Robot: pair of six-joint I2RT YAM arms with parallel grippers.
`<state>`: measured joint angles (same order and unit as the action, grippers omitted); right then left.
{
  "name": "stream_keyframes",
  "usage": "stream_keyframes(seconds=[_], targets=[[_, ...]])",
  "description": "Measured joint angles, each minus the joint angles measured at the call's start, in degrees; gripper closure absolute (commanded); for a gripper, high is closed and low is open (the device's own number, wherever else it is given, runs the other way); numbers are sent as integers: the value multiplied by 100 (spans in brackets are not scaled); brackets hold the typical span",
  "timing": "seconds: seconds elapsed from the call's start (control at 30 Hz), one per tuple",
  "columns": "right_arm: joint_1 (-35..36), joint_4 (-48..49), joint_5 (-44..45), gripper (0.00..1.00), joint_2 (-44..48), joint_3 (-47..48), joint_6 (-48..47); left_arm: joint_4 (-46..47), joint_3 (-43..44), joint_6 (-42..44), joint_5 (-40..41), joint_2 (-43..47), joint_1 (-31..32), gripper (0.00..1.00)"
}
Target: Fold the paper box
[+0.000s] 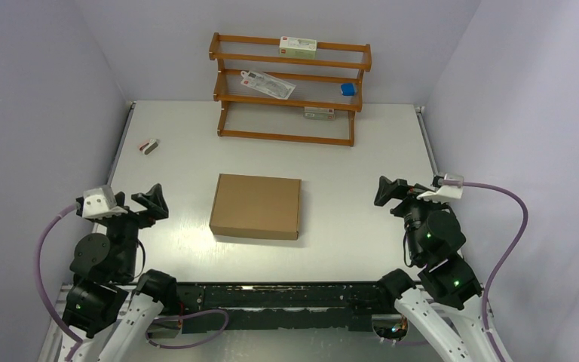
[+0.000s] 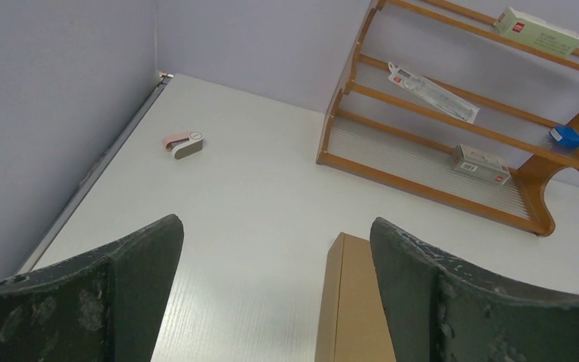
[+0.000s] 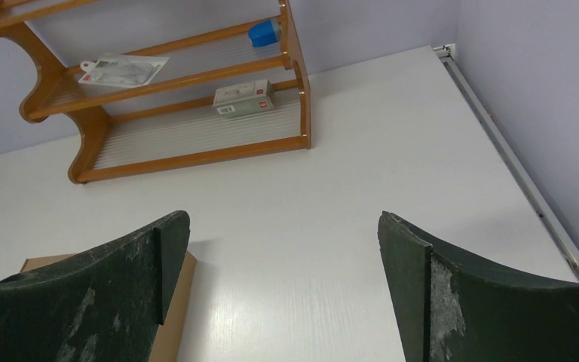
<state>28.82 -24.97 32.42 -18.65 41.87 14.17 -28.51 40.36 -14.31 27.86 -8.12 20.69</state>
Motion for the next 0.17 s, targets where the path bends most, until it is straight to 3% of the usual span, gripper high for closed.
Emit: stream_keyframes(seconds=[0.17], targets=[[0, 7, -44, 0, 109, -52, -66, 2, -7, 20, -11, -11, 0, 2]])
